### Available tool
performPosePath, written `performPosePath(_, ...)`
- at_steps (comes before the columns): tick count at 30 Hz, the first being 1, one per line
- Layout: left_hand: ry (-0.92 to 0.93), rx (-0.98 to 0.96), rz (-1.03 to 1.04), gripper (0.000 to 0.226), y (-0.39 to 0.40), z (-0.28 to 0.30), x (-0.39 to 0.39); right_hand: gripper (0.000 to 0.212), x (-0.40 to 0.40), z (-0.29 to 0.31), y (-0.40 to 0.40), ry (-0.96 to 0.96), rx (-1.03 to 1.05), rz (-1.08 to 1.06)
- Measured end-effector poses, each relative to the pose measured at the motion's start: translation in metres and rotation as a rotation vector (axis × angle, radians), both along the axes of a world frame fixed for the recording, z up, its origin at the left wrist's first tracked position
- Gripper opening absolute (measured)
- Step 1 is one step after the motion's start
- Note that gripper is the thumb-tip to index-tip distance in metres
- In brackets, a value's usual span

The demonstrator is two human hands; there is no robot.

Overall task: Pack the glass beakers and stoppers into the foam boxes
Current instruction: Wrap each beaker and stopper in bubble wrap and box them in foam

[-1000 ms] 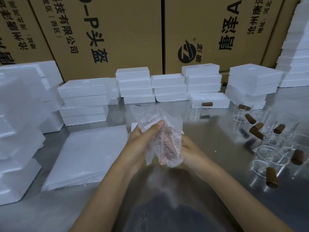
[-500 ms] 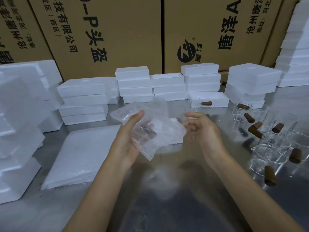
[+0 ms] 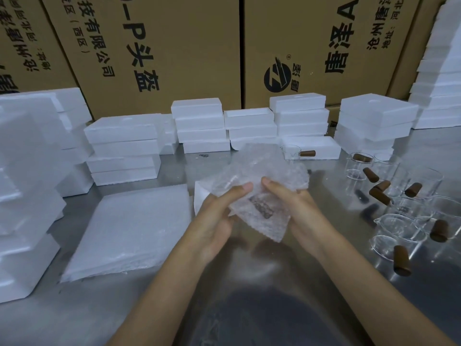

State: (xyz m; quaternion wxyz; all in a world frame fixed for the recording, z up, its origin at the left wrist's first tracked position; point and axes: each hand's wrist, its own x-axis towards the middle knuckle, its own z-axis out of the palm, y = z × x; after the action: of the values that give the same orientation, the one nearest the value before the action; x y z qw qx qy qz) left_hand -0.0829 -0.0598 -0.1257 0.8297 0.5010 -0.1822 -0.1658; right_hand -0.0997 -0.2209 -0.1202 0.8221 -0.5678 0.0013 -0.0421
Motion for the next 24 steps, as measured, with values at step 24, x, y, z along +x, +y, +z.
performPosePath(24,-0.244,0.795,0.425,0.017,-0.002,-0.010,0.004,0.027,0.012,-0.008,-0.010,-0.121,-0.528,-0.116)
